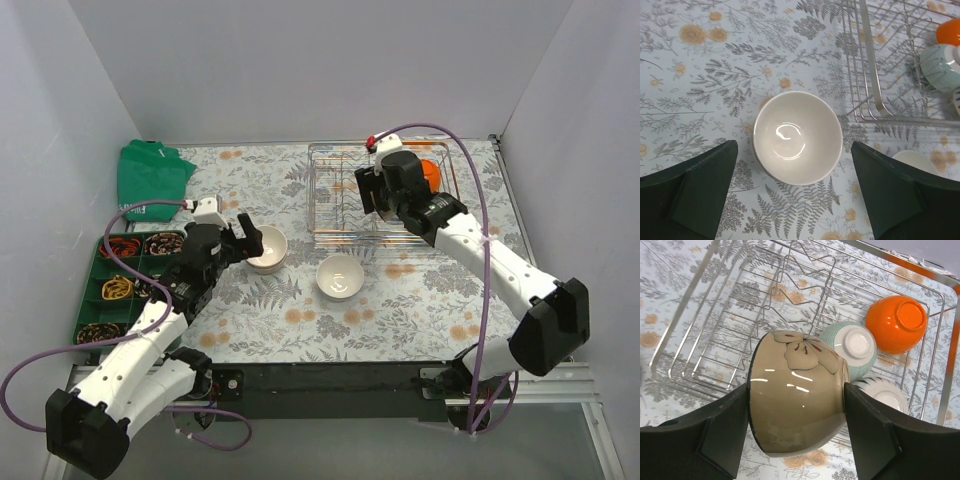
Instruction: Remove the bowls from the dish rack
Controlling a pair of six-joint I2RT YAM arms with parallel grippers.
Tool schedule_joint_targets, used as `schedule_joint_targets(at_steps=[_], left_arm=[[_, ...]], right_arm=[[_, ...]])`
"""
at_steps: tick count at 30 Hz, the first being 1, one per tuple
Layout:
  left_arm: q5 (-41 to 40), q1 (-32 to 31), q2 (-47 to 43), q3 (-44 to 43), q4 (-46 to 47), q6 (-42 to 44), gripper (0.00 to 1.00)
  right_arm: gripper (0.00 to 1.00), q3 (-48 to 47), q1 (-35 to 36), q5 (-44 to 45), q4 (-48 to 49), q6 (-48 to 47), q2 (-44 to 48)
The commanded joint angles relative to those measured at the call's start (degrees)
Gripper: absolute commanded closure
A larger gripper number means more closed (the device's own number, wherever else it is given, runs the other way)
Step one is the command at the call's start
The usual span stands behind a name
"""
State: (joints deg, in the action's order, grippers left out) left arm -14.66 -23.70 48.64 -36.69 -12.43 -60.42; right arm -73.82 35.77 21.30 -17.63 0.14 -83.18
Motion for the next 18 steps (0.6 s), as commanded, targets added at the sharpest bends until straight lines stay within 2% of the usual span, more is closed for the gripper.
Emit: schedule_joint_targets(at_steps=[1,4,11,14,18], left_arm=[[10.8,0.1,-2.2,1.4,4.5,-1.3,0.02],[16.7,0.1,-1.4,1.0,6.0,-2.9,0.02],[24.2,-0.7,1.0,1.9,13.9,-9.9,0.02],[24.8,-2.5,3.9,1.1,16.6,-11.7,0.02],[20.6,-7.0,7.7,-0.3,19.4,-12.7,0.02]], right_arm=[[0.99,2.4,-0.8,-4.4,6.4,5.4,7.2],[0.99,6.0,-1.0,-8.5,9.3,8.0,10.7],[0.99,13.2,-1.2,-19.4,15.4,15.3,16.4],[0.99,15.4,-1.3,-24.4,18.6,19.4,18.1],[0.99,20.8,-1.4,-29.3,23.7,25.9,20.1]])
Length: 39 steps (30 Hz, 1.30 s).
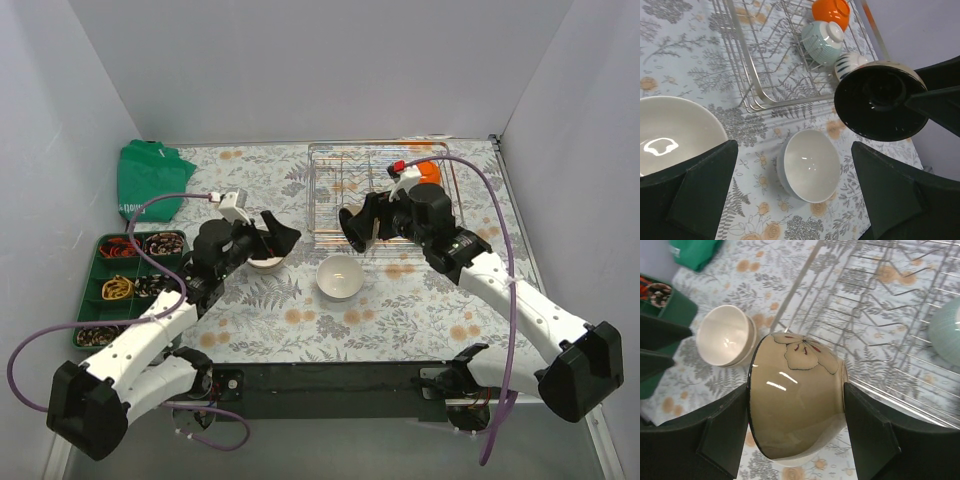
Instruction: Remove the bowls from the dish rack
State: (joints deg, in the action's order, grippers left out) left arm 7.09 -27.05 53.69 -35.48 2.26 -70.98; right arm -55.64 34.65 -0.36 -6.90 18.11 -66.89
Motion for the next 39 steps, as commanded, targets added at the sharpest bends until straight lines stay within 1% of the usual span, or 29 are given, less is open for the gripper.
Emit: schedule_joint_targets(at_steps=[1,3,7,9,11,12,20,21,22,24,26,28,29,30,31,32,33,34,36,37,38,39], left_arm=[[-2.4,-5.6,3.4,-1.7,5.6,-2.1,0.02],[-5.0,-7.6,5.1,-2.0,6.8,-2.1,0.02],[-6.4,-10.5,6.9,-1.0,11.7,-3.1,0.05],[-6.4,-10.8,7.9,-0.3,13.1,-3.6,0.1],[-6.4,-11.1,8.8,-0.1,14.6,-4.4,0.13],[-6.4,-11.2,9.4,0.0,15.0,-4.6,0.17],[-6.4,-12.7,13.4,0.5,16.7,-4.9,0.28],[-8.0,-12.7,13.6,0.5,16.7,-5.1,0.3],[-8.1,-12.7,13.8,0.7,16.8,-5.1,0.35],[-7.4,-12.8,14.4,0.7,16.7,-5.3,0.38],[-7.2,-12.9,14.7,0.6,16.9,-5.5,0.49],[-7.2,-13.1,14.9,0.9,17.2,-5.7,0.56],[-5.5,-13.2,14.9,0.9,17.2,-5.8,0.6],[-5.5,-13.3,14.8,1.0,17.2,-5.8,0.7],[-5.6,-13.4,14.6,1.2,17.2,-6.0,0.73],[-5.7,-13.4,14.4,1.4,17.2,-6.1,0.79],[-5.8,-13.4,14.1,1.6,17.2,-6.3,0.86],[-6.2,-13.4,13.6,1.7,17.2,-6.1,0.91],[-6.4,-13.5,12.7,2.0,16.9,-5.7,1.0],[-6.4,-13.4,11.9,1.9,15.9,-5.4,1.0],[-8.6,-13.4,11.5,1.6,15.1,-4.4,1.0],[-9.2,-13.4,11.1,0.8,12.9,-3.9,1.0]], right_arm=[[0.99,3.8,-0.3,-9.3,15.6,11.0,4.6],[0.99,5.9,-0.2,-10.9,17.4,12.8,4.8],[0.99,8.4,-0.4,-12.8,19.3,16.2,5.6],[0.99,9.6,-0.4,-13.5,21.3,18.2,5.8],[0.99,11.2,-0.5,-15.0,23.1,20.5,5.9],[0.99,11.6,-0.5,-15.5,24.9,21.2,5.9],[0.99,14.2,-0.6,-20.3,32.0,26.4,4.2],[0.99,14.8,-0.7,-20.6,32.6,26.7,4.1],[0.99,15.0,-0.7,-20.9,33.5,27.2,4.0],[0.99,15.5,-0.9,-21.5,34.2,27.5,3.7],[0.99,15.8,-1.0,-22.3,35.6,28.4,3.3],[0.99,16.6,-1.3,-22.7,36.5,28.9,3.1],[0.99,16.9,-1.5,-22.7,37.1,29.3,3.1],[0.99,17.1,-1.5,-22.8,37.4,29.3,3.1],[0.99,17.5,-1.8,-22.8,37.5,29.4,3.0],[0.99,17.7,-2.0,-22.8,37.6,29.5,3.0],[0.99,17.8,-2.0,-22.8,37.6,29.5,2.9],[0.98,18.1,-2.4,-22.9,37.7,29.7,2.8],[0.93,18.5,-2.9,-23.0,37.6,29.6,3.0],[0.83,18.9,-3.4,-22.9,37.6,29.6,3.2],[0.76,19.4,-3.6,-23.0,37.6,29.6,3.3],[0.6,19.8,-4.1,-22.9,37.5,29.3,3.6]])
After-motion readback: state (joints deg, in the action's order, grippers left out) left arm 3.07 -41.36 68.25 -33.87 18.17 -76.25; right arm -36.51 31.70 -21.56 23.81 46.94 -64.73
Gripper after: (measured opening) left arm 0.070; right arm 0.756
